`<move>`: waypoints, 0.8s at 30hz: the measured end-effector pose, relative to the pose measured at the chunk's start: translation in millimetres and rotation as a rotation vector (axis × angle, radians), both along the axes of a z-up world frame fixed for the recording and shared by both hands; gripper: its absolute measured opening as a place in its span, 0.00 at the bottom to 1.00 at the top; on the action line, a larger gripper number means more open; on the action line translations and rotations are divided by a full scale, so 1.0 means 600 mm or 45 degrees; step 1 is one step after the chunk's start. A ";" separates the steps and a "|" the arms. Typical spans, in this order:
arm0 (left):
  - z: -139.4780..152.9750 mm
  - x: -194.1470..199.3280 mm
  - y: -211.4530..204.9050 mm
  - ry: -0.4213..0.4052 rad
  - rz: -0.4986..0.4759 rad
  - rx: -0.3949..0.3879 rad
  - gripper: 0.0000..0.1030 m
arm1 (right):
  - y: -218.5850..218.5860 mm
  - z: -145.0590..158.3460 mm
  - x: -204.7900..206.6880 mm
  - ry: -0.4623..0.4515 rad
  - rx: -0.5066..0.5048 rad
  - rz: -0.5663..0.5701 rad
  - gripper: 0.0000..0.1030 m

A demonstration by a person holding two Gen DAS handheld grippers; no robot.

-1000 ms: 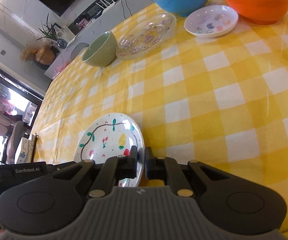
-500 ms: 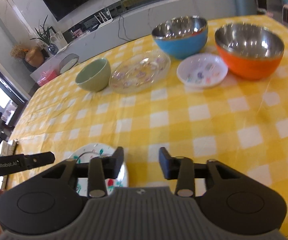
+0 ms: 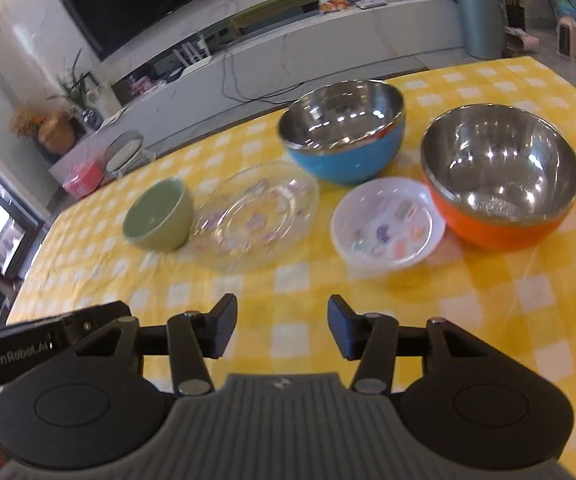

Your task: Organize plates and bowls

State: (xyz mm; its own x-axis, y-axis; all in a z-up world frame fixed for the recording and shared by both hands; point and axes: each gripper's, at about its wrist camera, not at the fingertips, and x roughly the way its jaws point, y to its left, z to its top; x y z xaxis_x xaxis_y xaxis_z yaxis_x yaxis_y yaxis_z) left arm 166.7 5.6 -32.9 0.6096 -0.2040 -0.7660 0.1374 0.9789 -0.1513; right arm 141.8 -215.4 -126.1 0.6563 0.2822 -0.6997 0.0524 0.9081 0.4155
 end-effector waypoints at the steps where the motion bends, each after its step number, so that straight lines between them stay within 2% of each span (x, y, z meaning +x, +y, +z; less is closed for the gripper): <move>1: -0.003 0.007 -0.002 0.002 0.003 -0.017 0.32 | -0.005 -0.002 0.011 0.005 0.011 -0.011 0.48; 5: -0.027 0.043 0.006 0.004 0.058 -0.097 0.44 | -0.018 -0.025 0.048 0.025 0.118 -0.036 0.48; 9: -0.055 0.075 0.023 0.023 0.130 -0.140 0.48 | -0.017 -0.053 0.077 0.066 0.219 -0.052 0.44; 15: -0.091 0.108 0.043 0.057 0.215 -0.212 0.48 | -0.014 -0.085 0.109 0.128 0.266 -0.106 0.42; 24: -0.111 0.127 0.049 0.022 0.264 -0.278 0.48 | -0.013 -0.088 0.129 0.084 0.299 -0.133 0.39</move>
State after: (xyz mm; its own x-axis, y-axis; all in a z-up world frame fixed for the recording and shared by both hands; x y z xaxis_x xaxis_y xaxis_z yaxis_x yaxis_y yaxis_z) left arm 242.8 35.2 -99.5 0.6426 -0.2375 -0.7284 -0.0666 0.9298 -0.3620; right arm 219.0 -223.3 -179.1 0.6454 0.3748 -0.6656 0.1750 0.7756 0.6065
